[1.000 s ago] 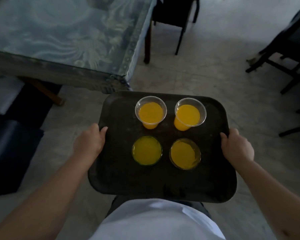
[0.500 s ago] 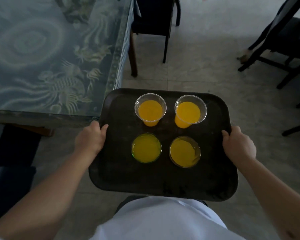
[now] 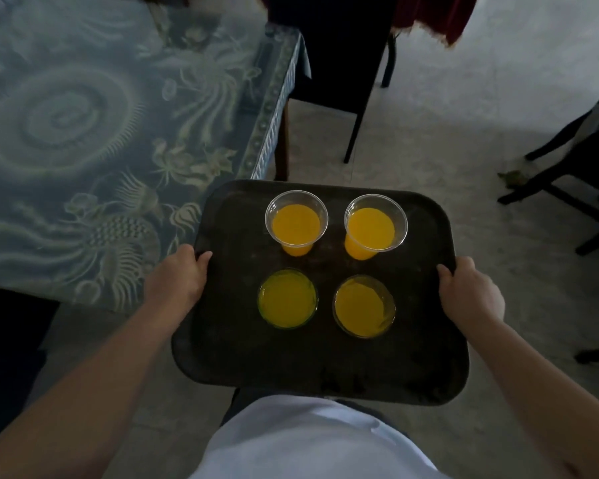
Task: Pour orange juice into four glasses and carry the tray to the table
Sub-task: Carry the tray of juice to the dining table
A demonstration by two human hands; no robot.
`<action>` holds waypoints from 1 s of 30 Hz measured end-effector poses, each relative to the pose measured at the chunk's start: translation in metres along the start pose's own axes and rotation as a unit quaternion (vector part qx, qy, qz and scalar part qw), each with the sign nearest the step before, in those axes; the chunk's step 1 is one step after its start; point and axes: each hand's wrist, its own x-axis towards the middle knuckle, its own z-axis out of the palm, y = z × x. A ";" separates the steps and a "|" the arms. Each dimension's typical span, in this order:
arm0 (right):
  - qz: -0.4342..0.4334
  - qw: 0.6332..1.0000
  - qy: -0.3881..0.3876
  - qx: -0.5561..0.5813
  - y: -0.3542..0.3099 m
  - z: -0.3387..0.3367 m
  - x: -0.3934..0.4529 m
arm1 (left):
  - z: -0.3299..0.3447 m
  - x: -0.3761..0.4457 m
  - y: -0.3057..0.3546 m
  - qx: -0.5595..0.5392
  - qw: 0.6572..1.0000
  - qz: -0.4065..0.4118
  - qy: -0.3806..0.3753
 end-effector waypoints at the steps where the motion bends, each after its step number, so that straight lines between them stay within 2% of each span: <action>1: -0.005 1.000 0.000 -0.002 -0.011 0.000 0.015 | -0.001 0.013 0.001 -0.007 1.000 -0.005 0.004; 8: -0.041 0.999 0.017 -0.028 -0.098 0.006 0.118 | -0.009 0.097 -0.001 -0.049 0.997 -0.033 0.042; 12: -0.077 0.996 -0.007 -0.038 -0.155 0.004 0.170 | -0.020 0.133 -0.003 -0.040 0.994 -0.097 0.022; 14: -0.100 0.994 -0.014 -0.047 -0.186 0.002 0.194 | -0.027 0.147 -0.007 -0.070 0.990 -0.124 0.008; 18: -0.168 0.983 -0.036 -0.059 -0.249 0.000 0.243 | -0.036 0.166 -0.014 -0.123 0.982 -0.140 0.035; 26: -0.327 0.937 -0.069 -0.103 -0.390 0.016 0.345 | -0.028 0.187 -0.011 -0.128 0.934 -0.326 0.067; 30: -0.418 0.897 -0.081 -0.116 -0.463 0.023 0.378 | -0.013 0.194 -0.004 -0.135 0.898 -0.402 0.114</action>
